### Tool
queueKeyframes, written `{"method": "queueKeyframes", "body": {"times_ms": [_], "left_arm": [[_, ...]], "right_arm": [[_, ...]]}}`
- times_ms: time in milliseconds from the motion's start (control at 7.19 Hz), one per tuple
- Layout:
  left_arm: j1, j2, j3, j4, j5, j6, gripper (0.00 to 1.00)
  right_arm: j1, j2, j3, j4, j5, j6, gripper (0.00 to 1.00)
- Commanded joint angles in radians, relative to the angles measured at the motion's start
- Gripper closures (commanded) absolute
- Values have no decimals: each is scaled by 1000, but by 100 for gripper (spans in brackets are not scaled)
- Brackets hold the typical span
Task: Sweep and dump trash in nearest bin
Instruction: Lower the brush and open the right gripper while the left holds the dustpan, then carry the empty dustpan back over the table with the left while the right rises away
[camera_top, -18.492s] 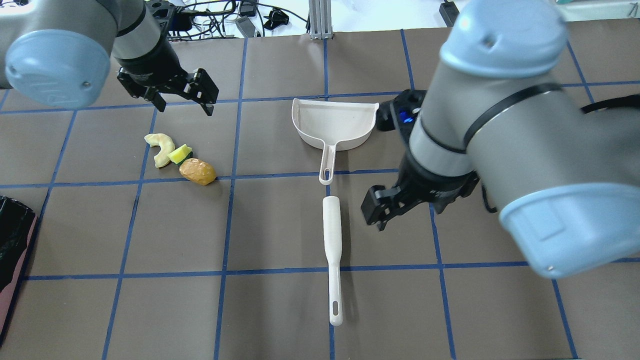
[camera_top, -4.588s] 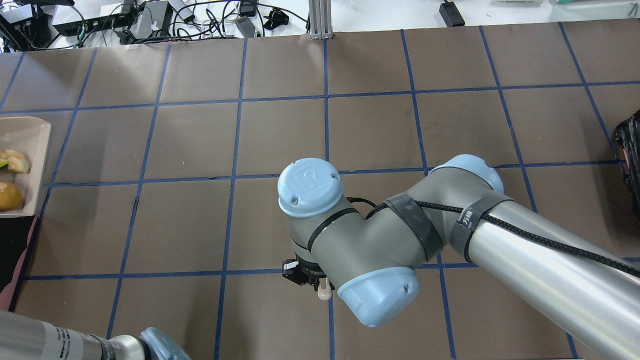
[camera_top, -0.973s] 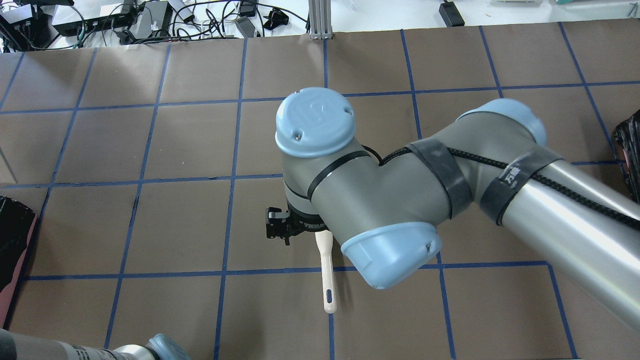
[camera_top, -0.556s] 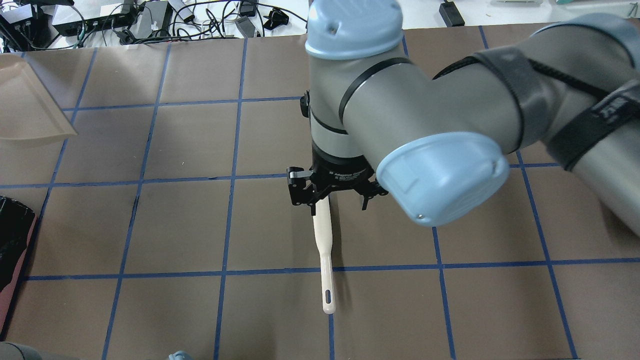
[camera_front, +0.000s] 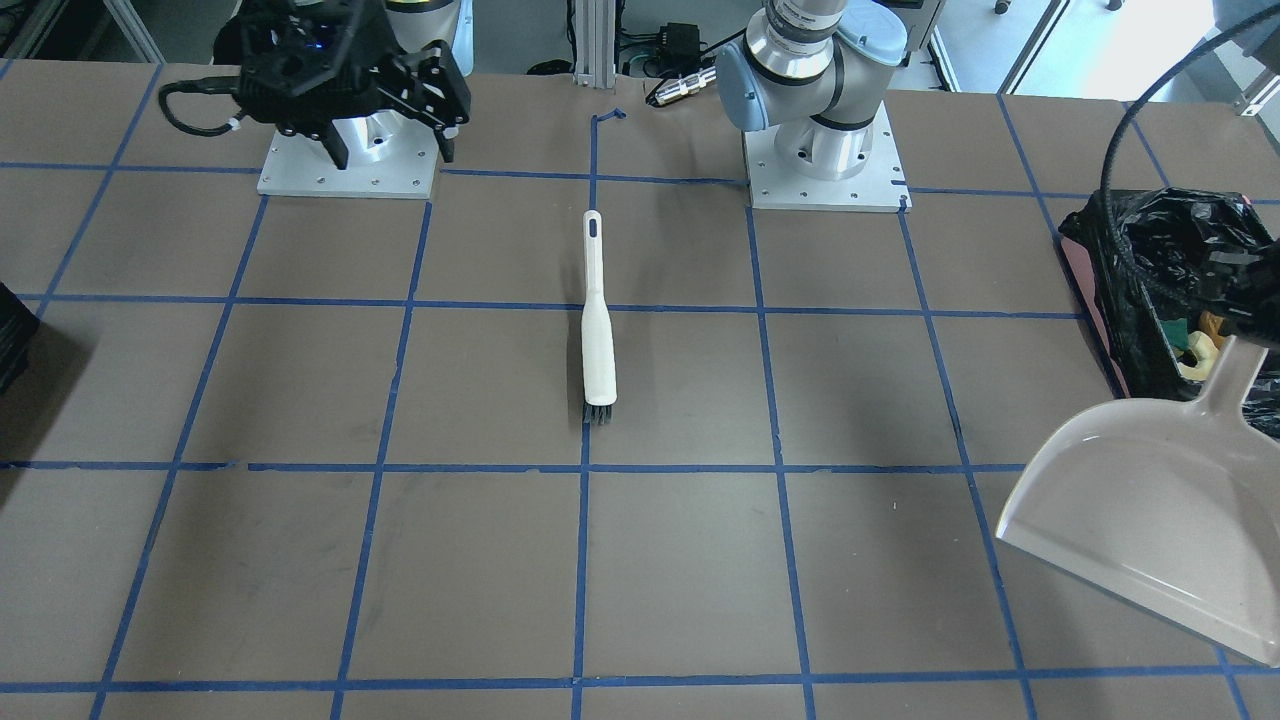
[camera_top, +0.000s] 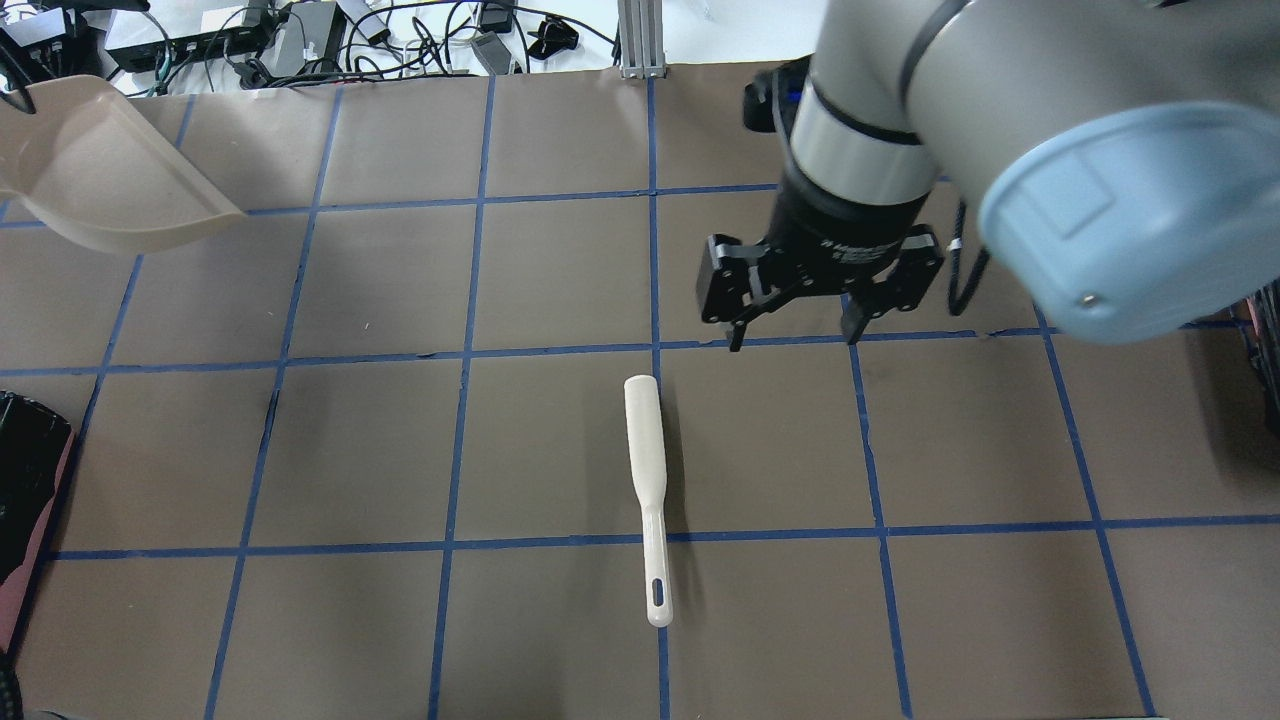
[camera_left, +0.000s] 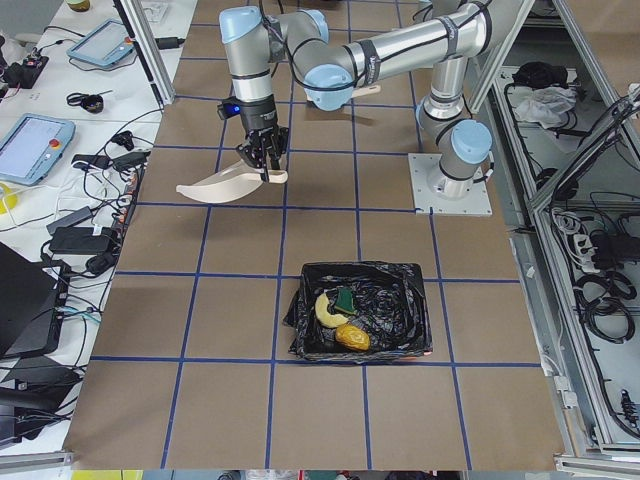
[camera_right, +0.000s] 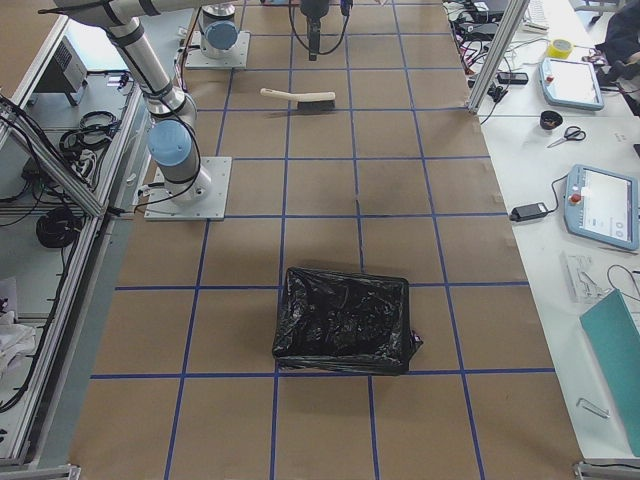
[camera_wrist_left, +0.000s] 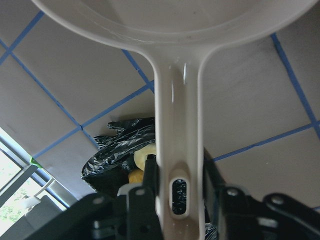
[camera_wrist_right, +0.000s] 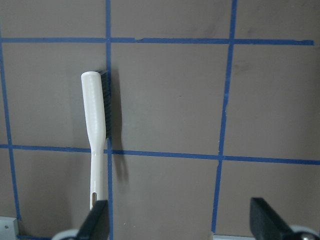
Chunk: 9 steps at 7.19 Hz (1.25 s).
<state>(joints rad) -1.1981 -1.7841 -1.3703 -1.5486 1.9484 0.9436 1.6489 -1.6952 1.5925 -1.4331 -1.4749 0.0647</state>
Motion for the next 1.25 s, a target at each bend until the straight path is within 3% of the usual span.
{"method": "queueKeyframes", "body": {"times_ms": [0,278,556,695,1112], "left_arm": [[-93,-1,1,-44,-67,-191,100],[-237,-29,-9,-44,-285,-572,100],[-370,-67,-13,-10,-315,-785,100],[-409,-95,-16,11,-406,-819,100],[-547,-196,-16,146,-451,-920,100]], "right_arm": [[-98,-43,6,-10,-10,-109,0],[-92,-49,41,-111,-34,-129,0],[-92,-69,122,-243,-74,-161,1],[-90,-76,144,-295,-77,-164,1],[-90,-75,141,-302,-76,-166,0]]}}
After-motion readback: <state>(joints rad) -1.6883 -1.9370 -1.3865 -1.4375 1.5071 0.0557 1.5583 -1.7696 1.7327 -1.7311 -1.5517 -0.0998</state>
